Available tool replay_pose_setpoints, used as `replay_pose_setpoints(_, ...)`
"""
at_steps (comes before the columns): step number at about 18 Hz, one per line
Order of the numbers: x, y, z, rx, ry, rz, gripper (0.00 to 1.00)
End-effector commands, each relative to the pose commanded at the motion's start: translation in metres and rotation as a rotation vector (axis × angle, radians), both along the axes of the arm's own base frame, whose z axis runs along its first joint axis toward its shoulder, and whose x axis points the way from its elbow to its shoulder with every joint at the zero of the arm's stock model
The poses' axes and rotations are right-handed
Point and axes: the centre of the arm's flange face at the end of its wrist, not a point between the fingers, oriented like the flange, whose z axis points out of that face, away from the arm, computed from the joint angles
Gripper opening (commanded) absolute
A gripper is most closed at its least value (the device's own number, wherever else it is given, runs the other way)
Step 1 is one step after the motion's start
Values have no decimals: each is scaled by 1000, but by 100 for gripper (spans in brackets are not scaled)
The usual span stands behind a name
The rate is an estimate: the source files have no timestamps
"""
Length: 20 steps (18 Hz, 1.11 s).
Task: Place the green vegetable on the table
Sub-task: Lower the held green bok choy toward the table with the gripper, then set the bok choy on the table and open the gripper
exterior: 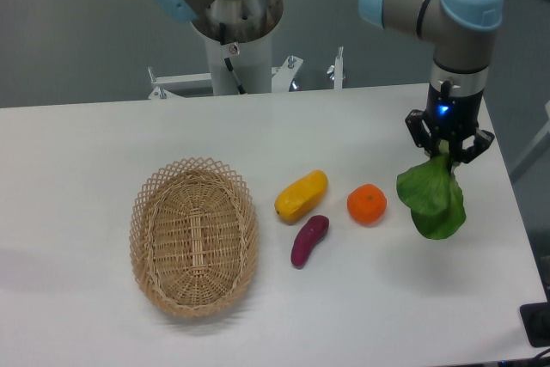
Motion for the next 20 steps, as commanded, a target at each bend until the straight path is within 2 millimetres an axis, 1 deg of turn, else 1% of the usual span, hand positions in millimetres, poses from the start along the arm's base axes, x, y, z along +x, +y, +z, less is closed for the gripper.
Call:
replay_pose_setpoints(2,-4,1,-10,-7,0,-26,33)
replay_pose_setpoints(5,-22,8,-46,-9,16,-36,33)
replay_pose_setpoints(8,-26,36,-79,4,40,-47,33)
replay_pose_setpoints(11,-30,43,-95,11,15,4,33)
replay_pose_setpoints(15,-31,52,-112,4,-6,-6,33)
replay_pose_setpoints(17,-32,68,-122,1,-11,-31,33)
replay_pose_setpoints(18,-31,70,-131,-6,-22,-41,33)
replay_pose_setpoints(20,-29,71,-134,-8,-28,-44,34)
